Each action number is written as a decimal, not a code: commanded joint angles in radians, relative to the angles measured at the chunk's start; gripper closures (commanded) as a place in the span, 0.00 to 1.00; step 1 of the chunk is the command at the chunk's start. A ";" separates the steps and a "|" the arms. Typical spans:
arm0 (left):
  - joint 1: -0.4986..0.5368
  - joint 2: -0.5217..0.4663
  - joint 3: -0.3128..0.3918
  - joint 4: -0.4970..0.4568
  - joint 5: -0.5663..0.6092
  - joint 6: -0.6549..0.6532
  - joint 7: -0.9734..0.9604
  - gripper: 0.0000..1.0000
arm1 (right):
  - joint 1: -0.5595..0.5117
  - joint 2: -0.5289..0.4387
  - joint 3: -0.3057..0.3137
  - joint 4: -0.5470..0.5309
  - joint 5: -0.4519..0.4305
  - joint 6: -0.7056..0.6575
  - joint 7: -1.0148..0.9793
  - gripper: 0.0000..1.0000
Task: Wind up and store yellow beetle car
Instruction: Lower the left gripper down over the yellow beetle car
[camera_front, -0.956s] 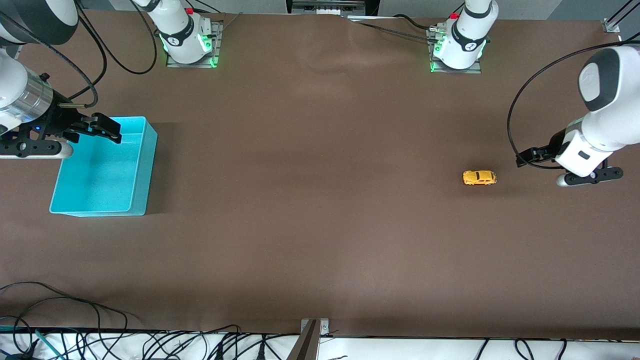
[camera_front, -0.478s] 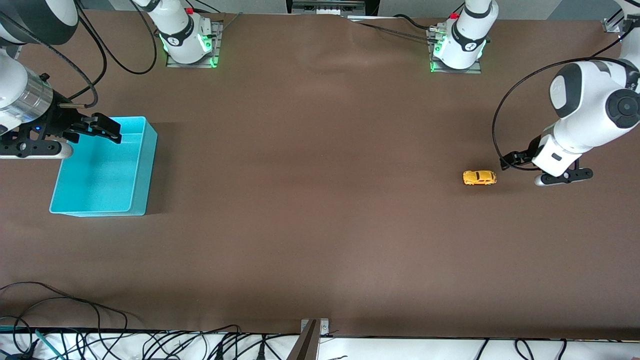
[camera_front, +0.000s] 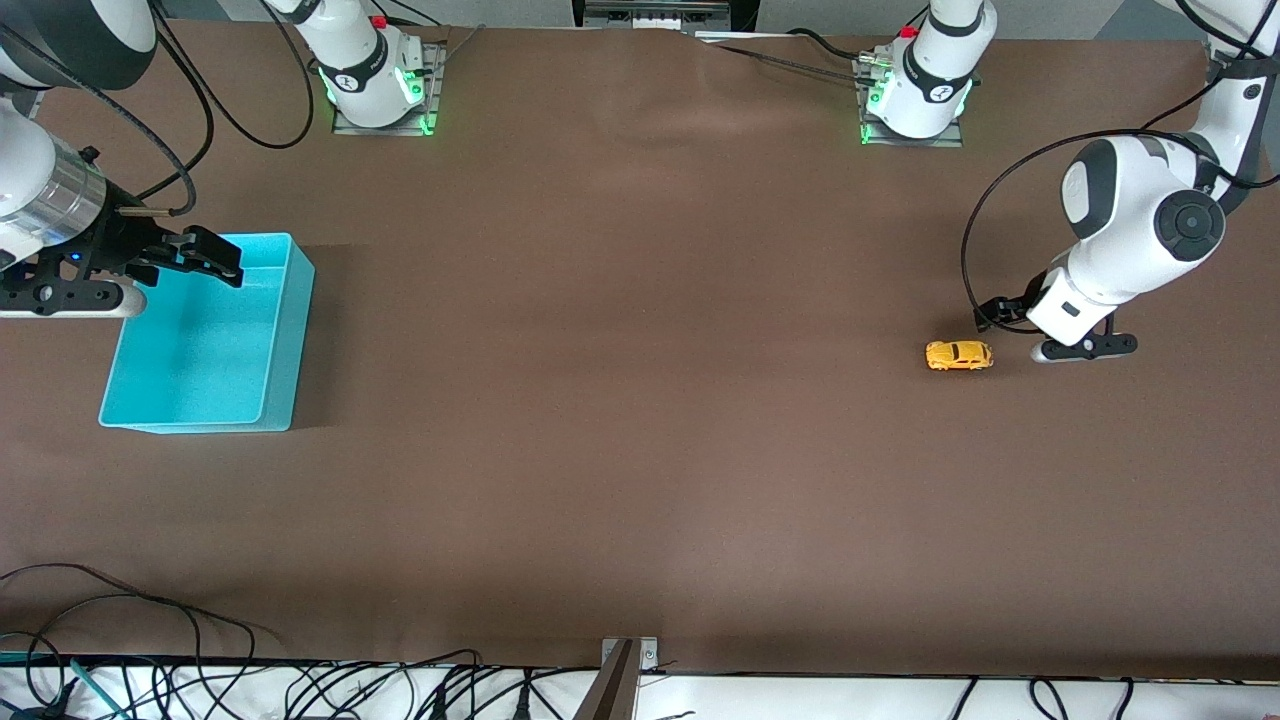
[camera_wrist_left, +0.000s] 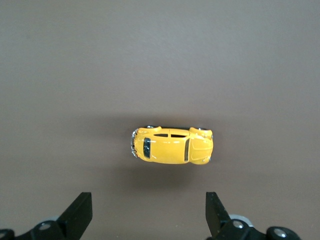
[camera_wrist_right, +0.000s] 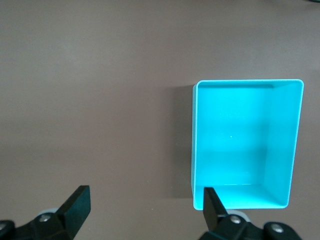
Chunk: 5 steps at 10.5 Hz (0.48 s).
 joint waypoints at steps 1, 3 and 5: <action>0.030 0.015 -0.006 -0.006 -0.008 0.025 0.250 0.00 | 0.001 0.003 0.001 0.011 -0.013 -0.008 -0.009 0.00; 0.032 0.036 -0.006 -0.008 -0.008 0.029 0.436 0.00 | 0.001 0.003 0.001 0.011 -0.014 -0.008 -0.009 0.00; 0.030 0.049 -0.006 -0.009 -0.005 0.030 0.683 0.00 | 0.001 0.003 0.001 0.011 -0.013 -0.009 -0.009 0.00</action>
